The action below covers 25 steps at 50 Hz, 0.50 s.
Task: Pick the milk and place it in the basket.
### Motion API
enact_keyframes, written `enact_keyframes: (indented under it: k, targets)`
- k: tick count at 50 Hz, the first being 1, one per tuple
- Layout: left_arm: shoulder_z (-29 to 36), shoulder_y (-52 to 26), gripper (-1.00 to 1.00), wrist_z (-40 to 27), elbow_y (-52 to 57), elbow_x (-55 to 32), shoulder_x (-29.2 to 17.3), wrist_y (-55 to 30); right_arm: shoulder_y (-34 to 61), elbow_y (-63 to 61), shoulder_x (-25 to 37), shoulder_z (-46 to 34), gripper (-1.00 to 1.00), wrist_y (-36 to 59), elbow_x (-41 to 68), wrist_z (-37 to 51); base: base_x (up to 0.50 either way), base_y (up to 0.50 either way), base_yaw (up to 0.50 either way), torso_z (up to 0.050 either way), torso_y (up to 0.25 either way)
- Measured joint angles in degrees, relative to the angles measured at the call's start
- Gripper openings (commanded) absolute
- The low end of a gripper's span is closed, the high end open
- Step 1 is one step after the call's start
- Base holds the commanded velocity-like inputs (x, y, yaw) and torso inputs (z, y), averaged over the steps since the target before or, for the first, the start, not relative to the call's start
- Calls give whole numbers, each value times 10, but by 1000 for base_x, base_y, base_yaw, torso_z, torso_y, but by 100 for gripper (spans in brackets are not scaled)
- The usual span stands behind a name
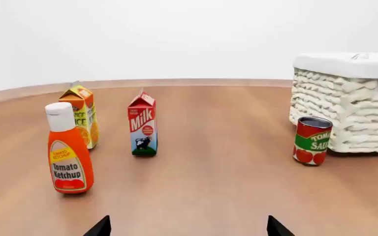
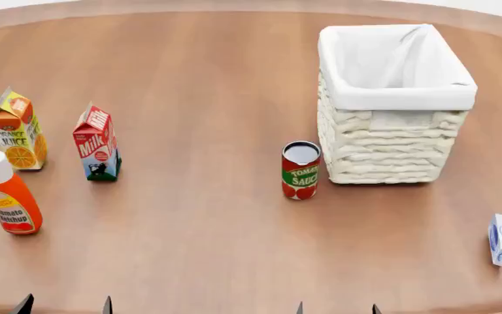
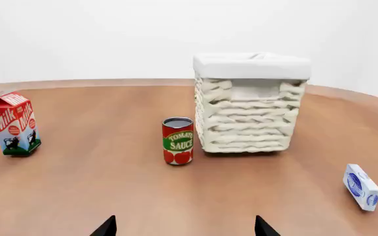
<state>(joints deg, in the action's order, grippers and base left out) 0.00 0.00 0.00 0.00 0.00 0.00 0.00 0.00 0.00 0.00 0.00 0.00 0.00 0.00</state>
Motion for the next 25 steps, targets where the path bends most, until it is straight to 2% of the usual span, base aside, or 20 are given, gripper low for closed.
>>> enact_keyframes:
  k: [25]
  targets:
    - [29, 0, 100, -32, -5, -46, -28, 0, -3, -13, 28, -34, 100, 3, 34, 22, 0, 0, 0, 0, 0]
